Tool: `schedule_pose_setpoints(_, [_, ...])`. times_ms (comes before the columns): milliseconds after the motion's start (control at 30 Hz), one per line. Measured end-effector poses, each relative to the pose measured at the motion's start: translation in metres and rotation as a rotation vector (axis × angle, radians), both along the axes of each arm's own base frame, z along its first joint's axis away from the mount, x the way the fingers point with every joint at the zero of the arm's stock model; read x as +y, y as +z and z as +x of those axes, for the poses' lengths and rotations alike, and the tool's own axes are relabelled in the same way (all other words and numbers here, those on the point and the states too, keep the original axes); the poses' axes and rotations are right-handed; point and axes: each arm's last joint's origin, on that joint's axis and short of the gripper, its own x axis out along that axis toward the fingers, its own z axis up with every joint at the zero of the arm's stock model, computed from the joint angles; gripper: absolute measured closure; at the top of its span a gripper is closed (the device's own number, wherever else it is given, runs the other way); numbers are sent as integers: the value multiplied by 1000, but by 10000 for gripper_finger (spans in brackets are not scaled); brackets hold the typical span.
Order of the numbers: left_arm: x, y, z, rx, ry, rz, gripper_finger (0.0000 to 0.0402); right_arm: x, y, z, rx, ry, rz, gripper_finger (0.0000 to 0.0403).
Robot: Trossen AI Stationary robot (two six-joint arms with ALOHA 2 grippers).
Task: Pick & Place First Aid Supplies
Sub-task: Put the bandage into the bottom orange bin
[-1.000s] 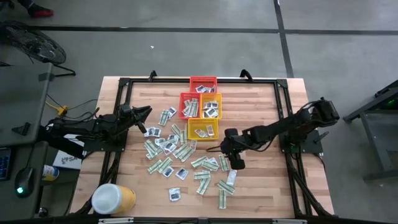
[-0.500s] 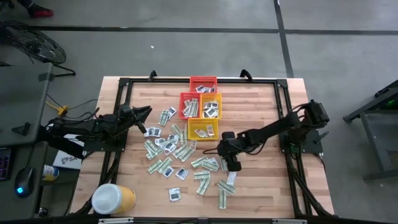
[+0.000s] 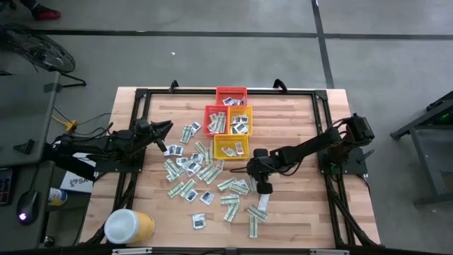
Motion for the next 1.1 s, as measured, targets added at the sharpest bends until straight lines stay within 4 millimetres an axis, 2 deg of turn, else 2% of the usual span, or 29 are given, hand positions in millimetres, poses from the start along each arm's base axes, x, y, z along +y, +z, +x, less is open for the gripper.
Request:
schedule_pose_setpoints(167, [0, 0, 0, 0, 0, 0, 328, 0, 1, 0, -6, -4, 0, 397])
schedule_pose_setpoints(367, [0, 0, 0, 0, 0, 0, 328, -3, 17, 1, 35, -26, 35, 401])
schedule_pose_setpoints(733, [0, 0, 0, 0, -1, 0, 328, -24, 90, 34, -18, -6, -25, 402])
schedule_pose_setpoints(933, [0, 0, 0, 0, -1, 0, 328, -49, 133, 51, -103, -12, -83, 403])
schedule_pose_setpoints(1100, [0, 0, 0, 0, 0, 0, 328, -76, 154, 63, -169, -38, -148, 403])
